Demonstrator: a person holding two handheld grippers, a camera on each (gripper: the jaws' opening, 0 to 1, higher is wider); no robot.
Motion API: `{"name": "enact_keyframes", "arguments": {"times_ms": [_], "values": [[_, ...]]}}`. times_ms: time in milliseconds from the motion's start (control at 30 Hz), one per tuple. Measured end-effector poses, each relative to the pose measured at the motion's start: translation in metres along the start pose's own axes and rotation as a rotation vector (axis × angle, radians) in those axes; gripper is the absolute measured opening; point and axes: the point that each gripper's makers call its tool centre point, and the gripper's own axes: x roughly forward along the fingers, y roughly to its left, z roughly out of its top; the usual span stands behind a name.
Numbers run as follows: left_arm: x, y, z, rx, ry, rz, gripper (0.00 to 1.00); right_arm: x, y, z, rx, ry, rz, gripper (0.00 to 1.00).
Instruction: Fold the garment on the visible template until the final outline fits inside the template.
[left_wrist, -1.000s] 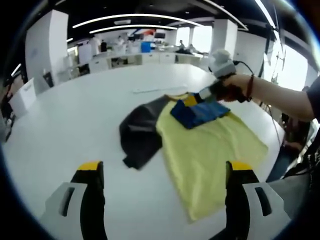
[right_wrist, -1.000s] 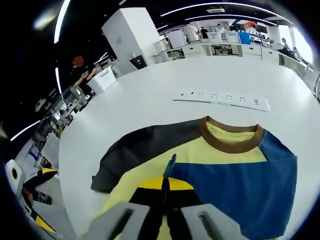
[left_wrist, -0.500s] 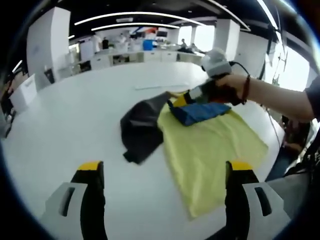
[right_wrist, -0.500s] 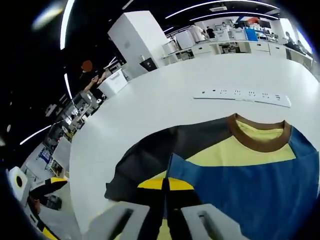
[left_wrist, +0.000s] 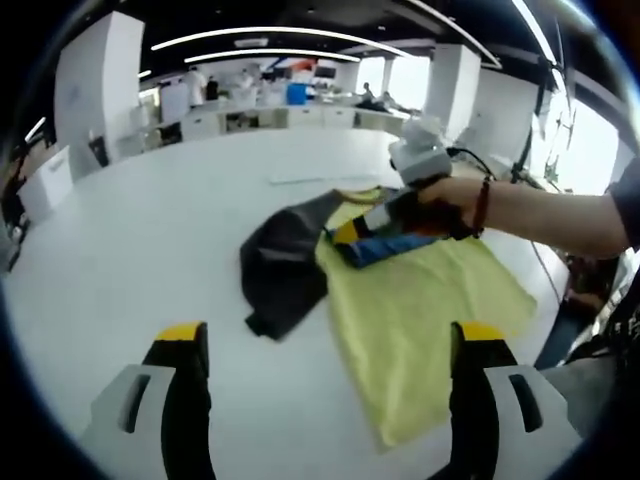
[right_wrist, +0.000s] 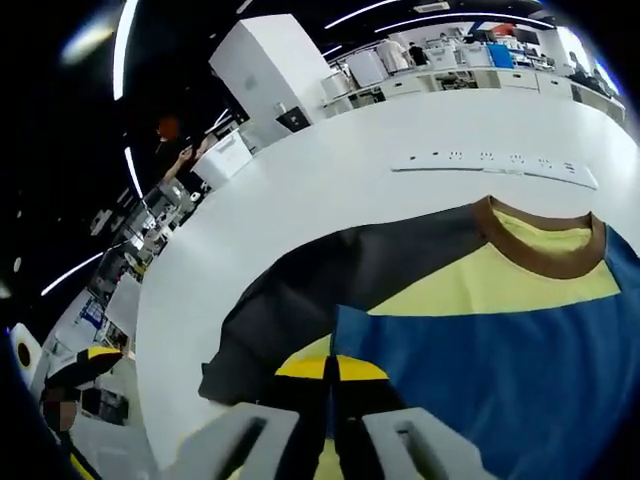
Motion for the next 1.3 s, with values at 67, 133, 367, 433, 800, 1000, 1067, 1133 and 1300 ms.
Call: {"name": "enact_keyframes", "arguments": {"times_ms": [67,133,367,433,800,1000,1067,1133,1300], "values": [[0.0,0.0,-0.001,-0.002,0.002,-0.003,0.97,0.002,0.001,-0.002,-0.005,0.003,-0.003,0.0],[0.0,0.0,-0.002,-0.004,0.004,-0.004,0.97,0.003,0.003,-0.002,-0.008,0.002,0.0,0.0],[-0.002,0.004,-0.006,-0.013,0.016,0.005,0.96,0.004,0.009,-0.003,-0.131,0.001,0.005,0.13],[-0.003,0.004,-0.005,-0.013,0.011,0.008,0.96,0.001,0.011,-0.001,-0.171,-0.005,0.004,0.18],[-0.004,-0.001,0.001,0.01,0.007,0.001,0.97,-0.033,-0.002,0.02,-0.288,-0.036,-0.063,0.54],[-0.006,-0.005,0.007,0.01,-0.01,0.008,0.97,-0.054,-0.021,0.025,-0.305,-0.032,-0.116,0.7],[-0.007,-0.006,0.008,0.015,-0.01,0.008,0.97,-0.063,-0.028,0.025,-0.308,-0.028,-0.132,0.72],[-0.007,-0.007,0.009,0.019,-0.008,0.01,0.97,-0.072,-0.035,0.025,-0.309,-0.033,-0.145,0.72],[-0.008,-0.012,0.012,0.023,-0.017,0.012,0.98,-0.091,-0.055,0.018,-0.31,-0.024,-0.185,0.74]]}}
